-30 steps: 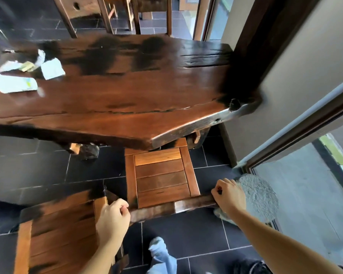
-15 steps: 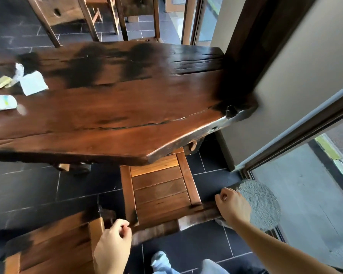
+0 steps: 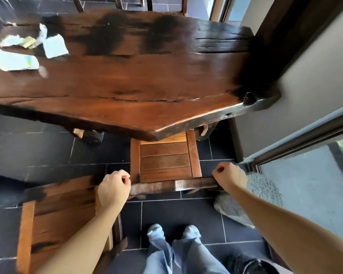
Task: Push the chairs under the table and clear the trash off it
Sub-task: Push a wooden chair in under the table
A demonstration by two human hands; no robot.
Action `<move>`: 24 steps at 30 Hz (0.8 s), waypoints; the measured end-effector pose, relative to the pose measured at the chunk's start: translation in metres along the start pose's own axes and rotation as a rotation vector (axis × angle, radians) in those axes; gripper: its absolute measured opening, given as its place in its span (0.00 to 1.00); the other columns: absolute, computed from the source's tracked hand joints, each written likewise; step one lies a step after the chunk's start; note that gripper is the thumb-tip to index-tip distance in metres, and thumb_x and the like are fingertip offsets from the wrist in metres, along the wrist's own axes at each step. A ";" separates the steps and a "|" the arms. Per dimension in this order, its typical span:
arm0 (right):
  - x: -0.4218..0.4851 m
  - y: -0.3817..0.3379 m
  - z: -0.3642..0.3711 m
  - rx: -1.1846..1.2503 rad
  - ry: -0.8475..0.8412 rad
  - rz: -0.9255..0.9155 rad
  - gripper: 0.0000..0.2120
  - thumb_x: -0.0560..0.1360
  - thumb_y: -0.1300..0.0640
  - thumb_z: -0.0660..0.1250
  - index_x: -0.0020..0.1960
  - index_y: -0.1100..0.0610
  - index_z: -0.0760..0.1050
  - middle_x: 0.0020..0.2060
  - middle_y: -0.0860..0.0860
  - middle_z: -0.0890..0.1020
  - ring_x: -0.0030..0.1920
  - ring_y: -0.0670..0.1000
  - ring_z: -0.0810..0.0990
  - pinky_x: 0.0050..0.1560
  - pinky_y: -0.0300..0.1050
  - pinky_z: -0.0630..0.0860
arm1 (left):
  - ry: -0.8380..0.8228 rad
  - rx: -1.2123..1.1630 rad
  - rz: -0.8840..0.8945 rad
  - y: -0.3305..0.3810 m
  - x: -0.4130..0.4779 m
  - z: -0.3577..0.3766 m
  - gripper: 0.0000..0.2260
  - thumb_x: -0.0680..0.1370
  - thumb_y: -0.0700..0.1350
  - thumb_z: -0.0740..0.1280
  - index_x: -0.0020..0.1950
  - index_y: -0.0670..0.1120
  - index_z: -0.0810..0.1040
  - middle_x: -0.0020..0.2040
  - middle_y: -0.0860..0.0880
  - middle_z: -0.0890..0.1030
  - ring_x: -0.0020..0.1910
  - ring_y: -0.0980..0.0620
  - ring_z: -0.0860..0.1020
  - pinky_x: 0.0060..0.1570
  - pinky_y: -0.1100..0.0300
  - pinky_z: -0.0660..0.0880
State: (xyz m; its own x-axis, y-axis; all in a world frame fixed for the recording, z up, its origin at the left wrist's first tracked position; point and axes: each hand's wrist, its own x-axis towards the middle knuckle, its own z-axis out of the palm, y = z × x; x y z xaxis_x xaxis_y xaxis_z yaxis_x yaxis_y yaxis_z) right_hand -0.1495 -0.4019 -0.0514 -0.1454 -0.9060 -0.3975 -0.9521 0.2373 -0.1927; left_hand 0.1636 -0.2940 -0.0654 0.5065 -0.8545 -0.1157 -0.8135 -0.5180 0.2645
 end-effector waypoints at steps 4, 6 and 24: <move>-0.005 0.002 0.000 0.118 -0.032 0.008 0.05 0.69 0.52 0.66 0.38 0.46 0.80 0.39 0.49 0.83 0.44 0.53 0.80 0.43 0.42 0.77 | -0.184 0.273 0.023 -0.003 0.002 -0.003 0.14 0.73 0.60 0.66 0.51 0.53 0.80 0.54 0.50 0.81 0.53 0.47 0.77 0.48 0.53 0.74; -0.013 0.009 -0.005 0.103 -0.090 -0.057 0.04 0.70 0.53 0.68 0.41 0.46 0.81 0.40 0.47 0.83 0.43 0.50 0.80 0.43 0.42 0.77 | -0.298 0.321 -0.024 -0.002 0.001 -0.006 0.18 0.73 0.63 0.64 0.56 0.55 0.78 0.60 0.51 0.76 0.61 0.47 0.72 0.59 0.46 0.70; -0.055 0.034 0.033 0.094 0.140 -0.029 0.04 0.71 0.51 0.66 0.43 0.45 0.79 0.47 0.44 0.73 0.51 0.52 0.72 0.39 0.45 0.72 | -0.152 0.174 -0.011 0.006 0.002 -0.010 0.15 0.78 0.57 0.61 0.41 0.50 0.81 0.33 0.50 0.78 0.36 0.48 0.78 0.31 0.60 0.72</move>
State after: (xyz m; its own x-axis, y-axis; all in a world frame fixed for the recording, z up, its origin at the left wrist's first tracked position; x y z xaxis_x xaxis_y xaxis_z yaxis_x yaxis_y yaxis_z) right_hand -0.1648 -0.3326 -0.0652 -0.1610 -0.9514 -0.2627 -0.9280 0.2365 -0.2878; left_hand 0.1624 -0.2986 -0.0548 0.4777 -0.8378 -0.2643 -0.8517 -0.5154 0.0945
